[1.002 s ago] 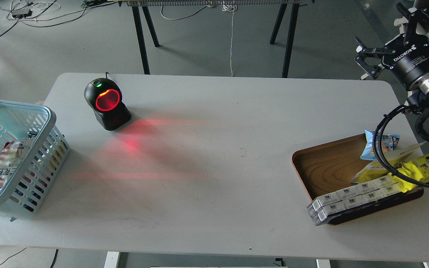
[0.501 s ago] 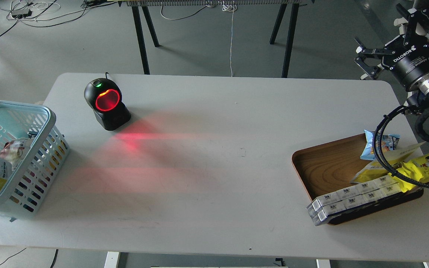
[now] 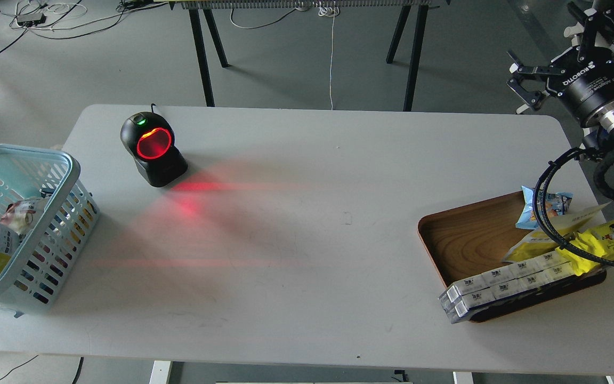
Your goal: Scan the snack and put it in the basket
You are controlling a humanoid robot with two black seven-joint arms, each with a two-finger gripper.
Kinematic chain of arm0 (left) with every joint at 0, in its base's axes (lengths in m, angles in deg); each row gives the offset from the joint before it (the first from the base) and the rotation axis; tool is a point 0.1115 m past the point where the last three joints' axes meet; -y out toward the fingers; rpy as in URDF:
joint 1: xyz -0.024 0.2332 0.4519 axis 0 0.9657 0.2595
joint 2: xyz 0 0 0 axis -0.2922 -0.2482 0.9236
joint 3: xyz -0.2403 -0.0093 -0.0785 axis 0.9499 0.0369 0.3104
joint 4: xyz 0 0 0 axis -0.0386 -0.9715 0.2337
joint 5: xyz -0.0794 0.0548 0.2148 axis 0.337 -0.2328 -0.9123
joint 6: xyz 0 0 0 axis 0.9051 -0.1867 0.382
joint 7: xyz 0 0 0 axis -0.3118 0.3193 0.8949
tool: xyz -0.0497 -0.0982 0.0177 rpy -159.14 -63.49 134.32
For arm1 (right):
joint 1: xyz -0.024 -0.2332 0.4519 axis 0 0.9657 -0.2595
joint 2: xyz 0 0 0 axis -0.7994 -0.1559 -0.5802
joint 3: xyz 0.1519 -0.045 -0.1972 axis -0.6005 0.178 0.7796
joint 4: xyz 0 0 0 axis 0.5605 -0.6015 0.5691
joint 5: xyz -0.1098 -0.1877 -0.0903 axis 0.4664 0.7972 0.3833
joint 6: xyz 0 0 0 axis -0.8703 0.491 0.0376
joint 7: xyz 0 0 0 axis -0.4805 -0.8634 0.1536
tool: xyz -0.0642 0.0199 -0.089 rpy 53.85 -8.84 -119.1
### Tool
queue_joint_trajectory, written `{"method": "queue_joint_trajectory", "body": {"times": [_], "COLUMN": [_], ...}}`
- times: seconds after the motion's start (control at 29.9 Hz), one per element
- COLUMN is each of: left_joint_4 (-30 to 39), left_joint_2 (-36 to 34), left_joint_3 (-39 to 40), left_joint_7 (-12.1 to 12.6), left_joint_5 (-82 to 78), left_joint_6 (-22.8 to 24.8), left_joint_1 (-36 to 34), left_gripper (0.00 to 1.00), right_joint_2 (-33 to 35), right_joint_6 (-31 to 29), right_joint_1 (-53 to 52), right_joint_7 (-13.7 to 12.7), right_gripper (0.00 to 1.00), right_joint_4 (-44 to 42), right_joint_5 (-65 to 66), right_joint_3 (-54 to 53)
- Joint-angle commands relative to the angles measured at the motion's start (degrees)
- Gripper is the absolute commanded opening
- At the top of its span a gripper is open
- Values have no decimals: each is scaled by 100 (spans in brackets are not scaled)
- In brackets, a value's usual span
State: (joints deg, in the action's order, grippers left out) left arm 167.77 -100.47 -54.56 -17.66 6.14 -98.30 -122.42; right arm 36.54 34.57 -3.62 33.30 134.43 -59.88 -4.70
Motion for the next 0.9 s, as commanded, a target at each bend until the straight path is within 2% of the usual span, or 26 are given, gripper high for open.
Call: {"method": "queue_joint_trajectory", "body": {"times": [0.0, 0.13, 0.23, 0.33, 0.53, 0.7, 0.8, 0.87], "left_joint_4": [-47, -64, -222, -573, -2154, -2902, -3192, -3316], "left_joint_2": [650, 1905, 2881, 3778, 5589, 6434, 6716, 6822], "left_joint_3": [828, 1566, 1980, 2253, 2912, 3150, 3334, 3352], "left_joint_7": [305, 893, 1211, 1255, 1326, 1317, 1352, 1588], "left_joint_5": [834, 2053, 3528, 4849, 5766, 6055, 6800, 7250], "left_joint_6": [274, 581, 784, 1021, 2153, 2717, 2832, 2815], "left_joint_1": [-147, -323, -332, -341, -350, -297, -279, -279], "left_gripper": [99, 99, 99, 99, 99, 99, 99, 99], "right_joint_2": [0, 0, 0, 70, 281, 457, 457, 457], "right_joint_6": [91, 197, 197, 197, 179, 188, 197, 197], "right_joint_1": [-93, -155, -173, -103, 398, 645, 689, 689], "right_joint_7": [-21, -21, -21, -29, 6, 14, 23, 32], "right_gripper": [100, 100, 100, 100, 100, 100, 100, 100], "right_joint_4": [20, 55, 64, 169, 547, 688, 671, 662], "right_joint_5": [0, 0, -9, -9, -27, -35, -27, -27], "right_joint_3": [0, 0, 8, -9, -79, -176, -220, -229]}}
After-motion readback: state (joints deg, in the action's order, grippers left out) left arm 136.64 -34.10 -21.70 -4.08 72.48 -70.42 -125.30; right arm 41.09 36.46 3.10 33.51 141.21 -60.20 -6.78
